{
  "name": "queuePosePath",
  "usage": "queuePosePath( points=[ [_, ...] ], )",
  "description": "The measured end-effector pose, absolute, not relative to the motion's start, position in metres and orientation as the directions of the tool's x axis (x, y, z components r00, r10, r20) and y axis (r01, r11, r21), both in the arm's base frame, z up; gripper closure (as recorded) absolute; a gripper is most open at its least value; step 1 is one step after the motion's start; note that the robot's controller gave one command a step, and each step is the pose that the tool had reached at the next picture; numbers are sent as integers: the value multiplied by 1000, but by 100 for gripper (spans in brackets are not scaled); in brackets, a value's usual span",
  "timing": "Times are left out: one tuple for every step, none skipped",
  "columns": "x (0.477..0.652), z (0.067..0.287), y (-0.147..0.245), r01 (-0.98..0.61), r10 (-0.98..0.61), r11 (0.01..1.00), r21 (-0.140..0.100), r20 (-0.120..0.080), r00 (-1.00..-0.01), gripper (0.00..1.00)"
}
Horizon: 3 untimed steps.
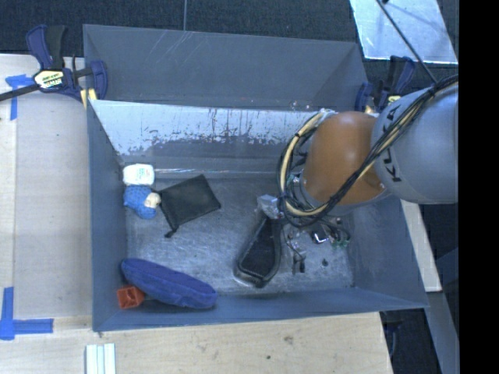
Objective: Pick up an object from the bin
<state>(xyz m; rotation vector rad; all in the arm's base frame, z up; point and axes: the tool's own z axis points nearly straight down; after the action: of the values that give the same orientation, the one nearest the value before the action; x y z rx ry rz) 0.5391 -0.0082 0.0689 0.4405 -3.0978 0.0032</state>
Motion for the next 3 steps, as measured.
queuePosePath(
  points=[
    [605, 71, 8, -561, -561, 828, -2, 1, -828, 0],
    [620, 71, 12, -856, -856, 516, -4, -6, -516, 0],
    [628, 79, 15, -642, -642, 767, -3, -7, -767, 0]
  ],
)
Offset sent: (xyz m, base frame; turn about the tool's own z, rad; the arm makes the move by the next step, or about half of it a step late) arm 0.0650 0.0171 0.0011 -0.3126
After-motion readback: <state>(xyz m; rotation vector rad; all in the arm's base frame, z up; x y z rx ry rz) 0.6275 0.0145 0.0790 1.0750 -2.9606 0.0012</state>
